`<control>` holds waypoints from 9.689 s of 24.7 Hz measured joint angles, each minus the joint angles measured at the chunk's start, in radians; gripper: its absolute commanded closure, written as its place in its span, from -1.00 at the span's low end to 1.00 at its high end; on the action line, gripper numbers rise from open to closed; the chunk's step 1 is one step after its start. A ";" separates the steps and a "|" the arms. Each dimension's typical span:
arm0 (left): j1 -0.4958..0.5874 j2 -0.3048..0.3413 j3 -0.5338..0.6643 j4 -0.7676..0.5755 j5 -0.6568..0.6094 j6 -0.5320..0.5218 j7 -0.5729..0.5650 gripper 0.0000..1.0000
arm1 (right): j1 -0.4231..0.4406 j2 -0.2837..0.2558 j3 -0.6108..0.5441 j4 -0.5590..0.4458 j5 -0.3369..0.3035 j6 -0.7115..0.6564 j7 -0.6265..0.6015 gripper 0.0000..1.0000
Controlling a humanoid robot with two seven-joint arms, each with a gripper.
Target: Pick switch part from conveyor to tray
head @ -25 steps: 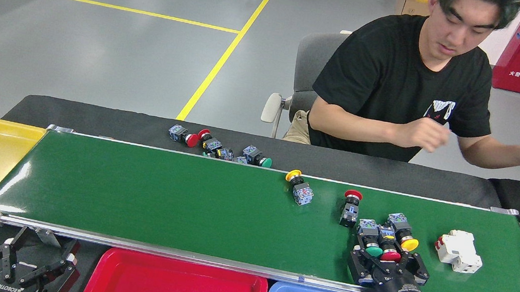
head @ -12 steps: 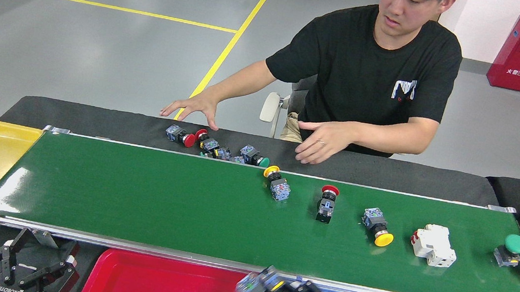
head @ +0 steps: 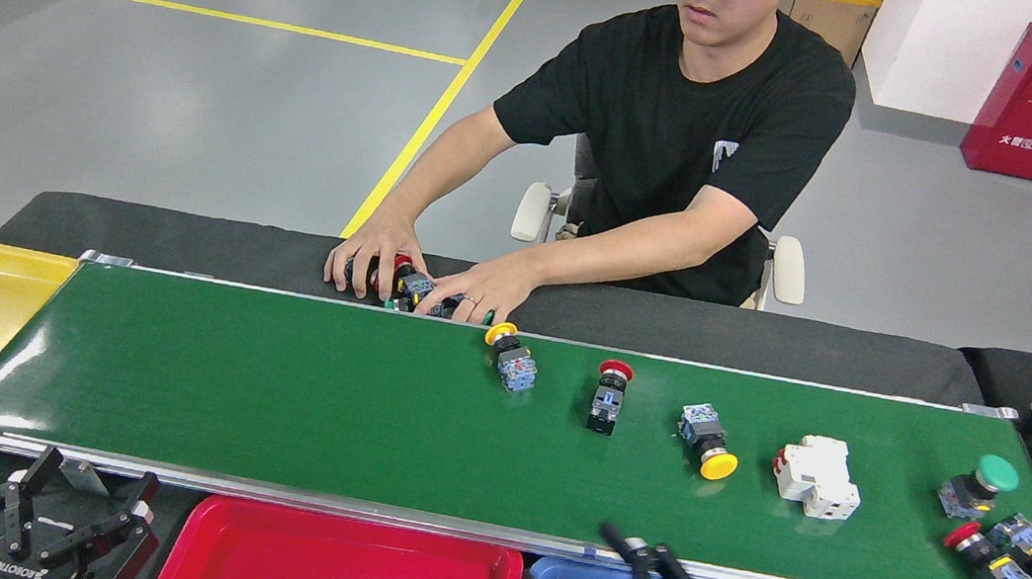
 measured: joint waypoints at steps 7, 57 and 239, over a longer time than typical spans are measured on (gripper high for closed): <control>-0.196 -0.128 -0.247 0.039 -0.175 0.113 -0.145 -1.00 | -0.034 -0.006 -0.053 0.016 -0.049 0.253 -0.040 -0.96; -0.651 -0.157 -0.166 0.854 -0.169 0.525 -0.110 0.68 | -0.189 -0.142 -0.084 0.126 -0.176 -0.737 0.189 0.22; 0.033 0.088 -0.094 0.081 0.092 0.006 0.026 -1.00 | -0.260 0.060 0.022 0.207 0.142 -0.057 0.149 -1.00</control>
